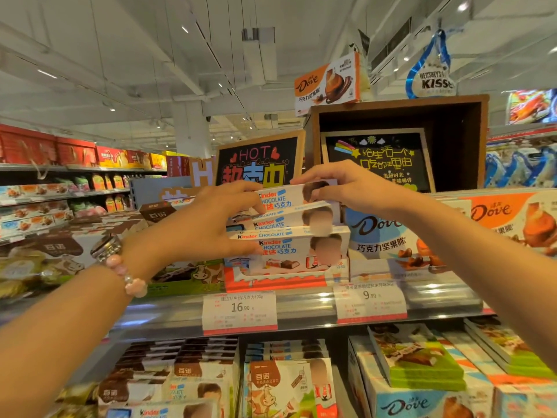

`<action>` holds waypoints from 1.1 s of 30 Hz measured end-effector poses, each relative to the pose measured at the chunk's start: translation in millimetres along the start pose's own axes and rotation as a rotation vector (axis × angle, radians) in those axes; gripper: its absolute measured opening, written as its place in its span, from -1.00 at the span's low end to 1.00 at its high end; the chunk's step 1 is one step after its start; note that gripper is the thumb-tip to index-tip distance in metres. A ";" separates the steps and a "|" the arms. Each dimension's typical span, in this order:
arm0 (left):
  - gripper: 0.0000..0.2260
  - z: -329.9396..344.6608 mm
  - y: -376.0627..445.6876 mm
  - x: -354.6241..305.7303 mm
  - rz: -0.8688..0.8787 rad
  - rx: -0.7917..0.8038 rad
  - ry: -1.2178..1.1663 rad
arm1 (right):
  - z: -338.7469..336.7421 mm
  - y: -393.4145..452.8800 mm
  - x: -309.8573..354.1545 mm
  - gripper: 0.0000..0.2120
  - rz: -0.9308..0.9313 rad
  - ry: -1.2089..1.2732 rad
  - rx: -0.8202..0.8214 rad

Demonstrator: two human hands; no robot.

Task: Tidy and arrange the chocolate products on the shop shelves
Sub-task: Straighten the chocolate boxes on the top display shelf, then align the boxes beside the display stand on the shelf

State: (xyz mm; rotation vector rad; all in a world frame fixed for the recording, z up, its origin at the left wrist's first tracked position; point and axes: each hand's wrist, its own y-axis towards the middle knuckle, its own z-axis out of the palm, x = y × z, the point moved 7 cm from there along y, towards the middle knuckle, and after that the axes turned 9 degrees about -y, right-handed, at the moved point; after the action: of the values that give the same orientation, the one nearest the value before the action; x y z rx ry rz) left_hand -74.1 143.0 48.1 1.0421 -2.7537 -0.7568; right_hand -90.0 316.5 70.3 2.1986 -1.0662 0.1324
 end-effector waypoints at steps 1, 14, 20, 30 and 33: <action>-0.60 0.2 0.7 1.0 -0.003 0.003 0.004 | -0.1 0.1 -1.5 -0.69 0.010 0.039 0.007; -0.61 -1.3 9.2 0.3 0.055 0.016 0.075 | 0.8 3.8 -5.3 -0.79 0.062 0.025 -0.018; -0.59 -2.2 10.9 -0.1 0.073 0.017 0.017 | 3.5 3.6 -4.6 -0.79 0.075 0.040 0.028; -0.39 12.7 21.4 -20.5 0.029 0.072 0.054 | -21.5 -22.1 -10.0 -0.65 0.074 -0.079 -0.044; -0.18 20.9 35.2 -41.0 0.052 0.045 0.062 | -52.5 -41.0 -17.0 -0.72 0.065 -0.036 -0.149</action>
State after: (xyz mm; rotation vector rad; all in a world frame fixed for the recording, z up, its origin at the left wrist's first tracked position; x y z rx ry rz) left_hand -69.3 200.7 50.2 0.9806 -2.7454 -0.6480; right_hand -61.3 377.8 82.4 2.0412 -1.1306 0.0401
